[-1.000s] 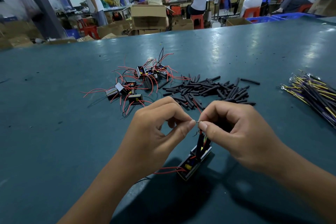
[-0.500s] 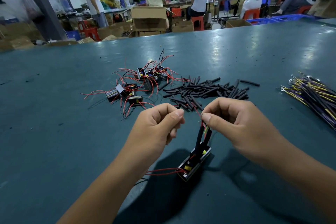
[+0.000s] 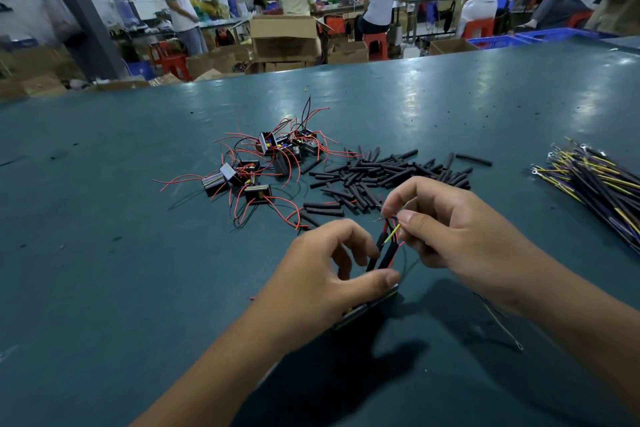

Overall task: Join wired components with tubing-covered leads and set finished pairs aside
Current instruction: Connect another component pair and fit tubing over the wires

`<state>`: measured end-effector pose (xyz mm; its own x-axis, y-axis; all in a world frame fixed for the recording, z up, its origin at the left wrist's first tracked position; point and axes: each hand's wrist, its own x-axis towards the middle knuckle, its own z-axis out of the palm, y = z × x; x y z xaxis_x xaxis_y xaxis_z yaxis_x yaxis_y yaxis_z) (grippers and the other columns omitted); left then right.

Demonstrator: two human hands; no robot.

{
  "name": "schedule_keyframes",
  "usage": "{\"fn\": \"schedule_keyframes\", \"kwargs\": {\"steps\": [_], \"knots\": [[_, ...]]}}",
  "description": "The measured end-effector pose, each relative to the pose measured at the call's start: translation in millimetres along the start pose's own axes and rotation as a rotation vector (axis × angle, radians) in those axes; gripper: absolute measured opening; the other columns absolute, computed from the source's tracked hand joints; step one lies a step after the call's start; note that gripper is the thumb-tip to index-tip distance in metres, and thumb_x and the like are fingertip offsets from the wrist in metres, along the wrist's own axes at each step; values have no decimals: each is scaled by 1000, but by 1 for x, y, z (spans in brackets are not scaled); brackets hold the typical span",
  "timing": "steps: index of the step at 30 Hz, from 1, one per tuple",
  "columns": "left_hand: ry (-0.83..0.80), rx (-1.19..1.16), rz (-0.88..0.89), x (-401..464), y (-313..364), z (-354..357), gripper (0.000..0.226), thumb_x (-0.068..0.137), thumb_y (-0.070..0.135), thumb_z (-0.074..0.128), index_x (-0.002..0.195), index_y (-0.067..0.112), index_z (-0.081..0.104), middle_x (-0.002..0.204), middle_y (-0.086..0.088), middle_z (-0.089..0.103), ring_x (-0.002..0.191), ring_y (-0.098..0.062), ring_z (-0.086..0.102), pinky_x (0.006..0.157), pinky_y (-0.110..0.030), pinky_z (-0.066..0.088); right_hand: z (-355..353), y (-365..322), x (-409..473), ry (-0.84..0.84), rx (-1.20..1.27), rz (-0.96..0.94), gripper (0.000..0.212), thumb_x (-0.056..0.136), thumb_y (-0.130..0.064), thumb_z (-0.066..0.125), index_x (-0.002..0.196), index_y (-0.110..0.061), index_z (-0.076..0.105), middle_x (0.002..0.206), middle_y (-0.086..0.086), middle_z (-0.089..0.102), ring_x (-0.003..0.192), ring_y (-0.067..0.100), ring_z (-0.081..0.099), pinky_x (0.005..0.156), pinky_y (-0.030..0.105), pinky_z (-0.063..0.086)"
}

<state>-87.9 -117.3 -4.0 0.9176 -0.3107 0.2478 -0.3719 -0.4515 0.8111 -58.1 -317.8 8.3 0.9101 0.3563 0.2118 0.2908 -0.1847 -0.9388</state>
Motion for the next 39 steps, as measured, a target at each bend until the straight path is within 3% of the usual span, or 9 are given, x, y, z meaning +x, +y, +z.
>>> {"fn": "schedule_keyframes", "kwargs": {"steps": [5,10,13,17,24,28,32,36,39], "knots": [[102,214,111,0,-6,10,18,85,30,78,78,27,62,77,16,56,63,-7,48,56,-12,33,-1,-1,2,19,-47,-3,23,101,-16,53,94,-31,68,71,-5,61,61,20,46,50,26,37],[130,74,48,4,-7,8,18,84,38,77,96,32,64,85,21,64,63,-9,53,56,-17,42,-4,-5,2,45,-7,21,33,100,-7,50,90,-31,70,68,-7,61,60,12,48,50,20,39],[60,35,-4,4,-9,12,11,88,38,74,95,33,66,72,20,62,52,-3,48,53,-22,45,-2,-9,2,36,56,45,36,100,-3,49,87,-28,71,66,-3,60,57,10,46,46,17,36],[5,-65,-56,7,-14,7,5,95,23,68,92,24,65,69,20,61,54,3,50,53,-18,43,-4,-13,2,36,42,58,33,99,-3,51,85,-26,69,64,-2,58,56,13,46,44,16,34],[175,216,110,5,-9,2,20,87,3,68,91,21,61,87,17,57,70,-5,53,63,-10,36,-10,-16,0,-17,-26,120,29,93,3,56,82,-23,62,60,0,59,61,24,49,44,18,37],[190,68,132,3,-7,8,15,80,14,75,88,21,65,81,10,53,65,-10,50,62,-15,38,-7,-20,-1,-14,28,130,33,94,5,52,79,-23,61,66,4,61,62,22,47,45,18,37],[185,178,167,3,-9,19,25,78,26,84,95,23,66,85,11,58,72,-3,52,64,-12,40,-7,-21,-1,-14,64,142,34,94,6,49,79,-22,63,64,5,58,55,16,45,45,18,34],[272,294,190,5,-10,27,30,79,36,82,101,25,65,90,10,56,76,-6,53,67,-32,50,-7,-21,-2,-26,84,126,35,93,6,49,79,-23,65,63,5,58,51,13,46,44,18,34],[275,290,213,8,-9,28,14,85,26,77,91,21,65,89,11,56,73,-6,51,64,-33,49,-8,-19,-1,-23,65,111,37,92,6,50,79,-24,67,61,3,59,50,12,46,44,17,35]]}}
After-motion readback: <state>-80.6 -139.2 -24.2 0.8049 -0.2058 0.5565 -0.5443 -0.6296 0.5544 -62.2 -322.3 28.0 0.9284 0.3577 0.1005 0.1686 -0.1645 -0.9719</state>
